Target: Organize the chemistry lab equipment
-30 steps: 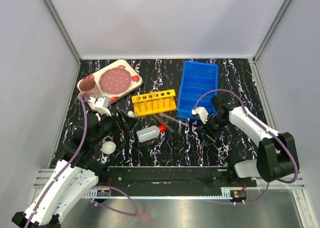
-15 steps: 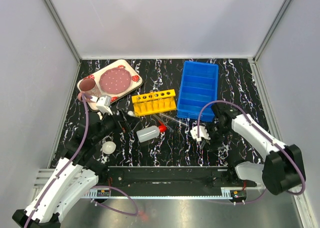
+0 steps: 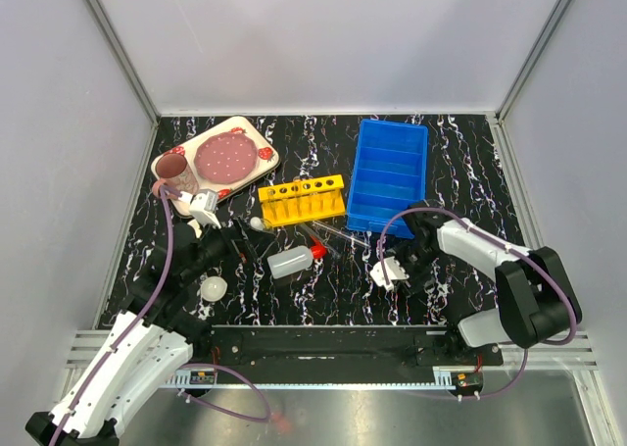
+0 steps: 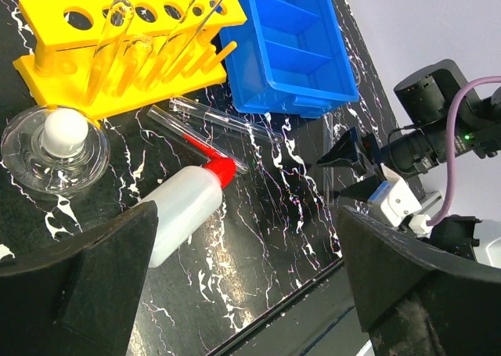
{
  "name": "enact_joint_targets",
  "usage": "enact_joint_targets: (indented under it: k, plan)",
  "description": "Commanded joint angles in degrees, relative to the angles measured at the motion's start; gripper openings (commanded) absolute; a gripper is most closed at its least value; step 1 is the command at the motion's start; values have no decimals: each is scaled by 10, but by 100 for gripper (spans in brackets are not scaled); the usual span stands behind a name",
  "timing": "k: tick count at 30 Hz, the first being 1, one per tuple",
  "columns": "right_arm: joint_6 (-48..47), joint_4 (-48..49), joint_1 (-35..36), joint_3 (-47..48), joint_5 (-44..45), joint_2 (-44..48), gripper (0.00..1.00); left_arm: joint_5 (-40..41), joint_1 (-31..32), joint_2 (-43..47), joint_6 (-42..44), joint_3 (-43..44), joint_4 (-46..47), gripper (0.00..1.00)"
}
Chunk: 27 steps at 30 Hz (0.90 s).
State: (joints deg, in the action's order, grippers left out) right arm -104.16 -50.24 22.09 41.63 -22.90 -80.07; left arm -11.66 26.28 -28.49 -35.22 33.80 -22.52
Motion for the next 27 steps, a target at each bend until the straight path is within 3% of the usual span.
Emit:
enact_joint_targets:
  k: [1, 6, 11, 18, 21, 27]
  plan:
    - [-24, 30, 10, -4, 23, -16, 74, -13, -1, 0, -2, 11, 33, 99]
    - [-26, 30, 12, -8, 36, -32, 62, -13, -1, 7, -3, 10, 33, 99]
    - [-19, 19, 15, -8, 35, -37, 41, -14, -1, 18, 0, 12, 24, 99]
    - [16, 8, 22, -20, 26, -28, 26, -36, -1, 28, -5, 1, 30, 99]
    - [67, -15, 26, -11, -2, -17, 22, -65, -1, 31, -8, -7, 46, 99]
    - [313, -83, 28, 101, -110, -31, 16, -147, -1, 29, -13, -33, 115, 99]
